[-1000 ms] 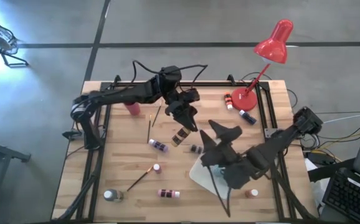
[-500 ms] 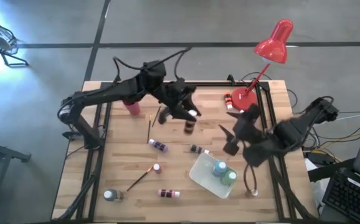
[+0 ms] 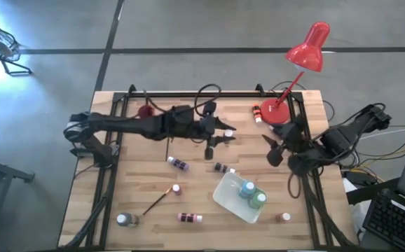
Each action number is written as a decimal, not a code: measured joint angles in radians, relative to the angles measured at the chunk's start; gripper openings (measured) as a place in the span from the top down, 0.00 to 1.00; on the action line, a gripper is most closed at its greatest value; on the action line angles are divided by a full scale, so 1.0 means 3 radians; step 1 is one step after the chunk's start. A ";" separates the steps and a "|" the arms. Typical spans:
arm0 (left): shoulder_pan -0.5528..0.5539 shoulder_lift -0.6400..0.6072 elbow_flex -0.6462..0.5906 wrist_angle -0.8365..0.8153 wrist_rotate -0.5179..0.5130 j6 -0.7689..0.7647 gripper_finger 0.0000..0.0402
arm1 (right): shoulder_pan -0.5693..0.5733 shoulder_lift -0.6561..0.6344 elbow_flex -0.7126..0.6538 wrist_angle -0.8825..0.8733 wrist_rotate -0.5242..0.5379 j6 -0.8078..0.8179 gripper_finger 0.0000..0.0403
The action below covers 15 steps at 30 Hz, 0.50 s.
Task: Pick & Place Paint Supplies
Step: Put the orange paint bottle into the white bin
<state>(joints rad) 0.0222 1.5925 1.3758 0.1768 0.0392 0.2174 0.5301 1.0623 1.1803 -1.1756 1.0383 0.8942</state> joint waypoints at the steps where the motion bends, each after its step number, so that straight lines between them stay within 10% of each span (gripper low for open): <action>1: -0.0020 -0.0012 -0.0116 0.0140 -0.0070 -0.0004 0.70 | 0.0000 -0.0073 -0.0083 0.0061 0.0001 0.0018 0.41; 15: -0.0302 0.0021 -0.1193 0.1819 -0.0302 -0.0150 0.70 | -0.0004 -0.0971 -0.1031 0.0843 0.0405 -0.0126 0.32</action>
<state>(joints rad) -0.0685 1.5988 1.0178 0.7224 -0.0514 0.1724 0.5289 0.7709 0.8709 -0.9226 1.1600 0.8565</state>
